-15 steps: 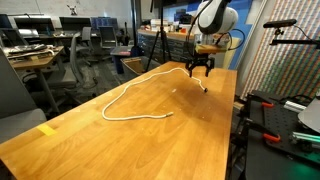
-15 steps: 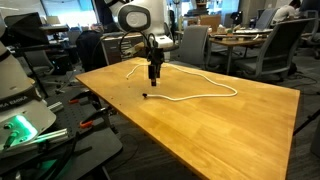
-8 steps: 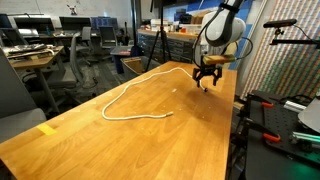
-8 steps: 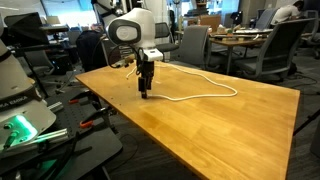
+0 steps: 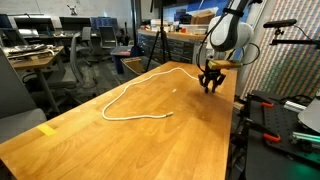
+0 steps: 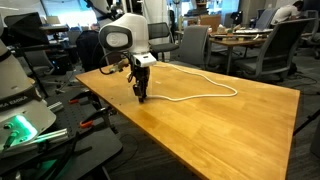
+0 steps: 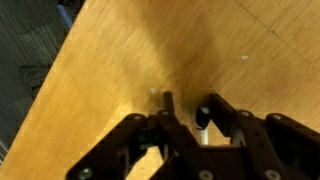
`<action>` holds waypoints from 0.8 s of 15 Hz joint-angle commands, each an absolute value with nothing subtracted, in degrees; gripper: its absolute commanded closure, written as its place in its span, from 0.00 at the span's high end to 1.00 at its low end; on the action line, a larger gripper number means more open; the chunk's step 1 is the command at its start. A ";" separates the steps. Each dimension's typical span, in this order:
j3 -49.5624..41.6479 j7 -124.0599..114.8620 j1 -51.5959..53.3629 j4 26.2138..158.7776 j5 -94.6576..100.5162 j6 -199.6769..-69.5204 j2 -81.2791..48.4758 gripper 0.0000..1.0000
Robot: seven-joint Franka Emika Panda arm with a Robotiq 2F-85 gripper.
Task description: Use the string from the table and make a knot
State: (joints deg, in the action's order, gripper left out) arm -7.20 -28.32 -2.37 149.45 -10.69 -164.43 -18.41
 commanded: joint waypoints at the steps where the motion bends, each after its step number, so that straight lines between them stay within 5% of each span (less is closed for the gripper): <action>1: -5.47 -25.21 -2.30 151.93 -13.72 -168.37 -17.04 0.08; 2: -5.10 -24.88 -2.18 152.19 -14.06 -169.06 -16.85 0.00; 12: -1.09 -27.85 11.78 157.75 -5.83 -172.24 -4.55 0.02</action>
State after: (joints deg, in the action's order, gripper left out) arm -1.73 -25.23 6.82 157.82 -9.97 -171.73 -8.78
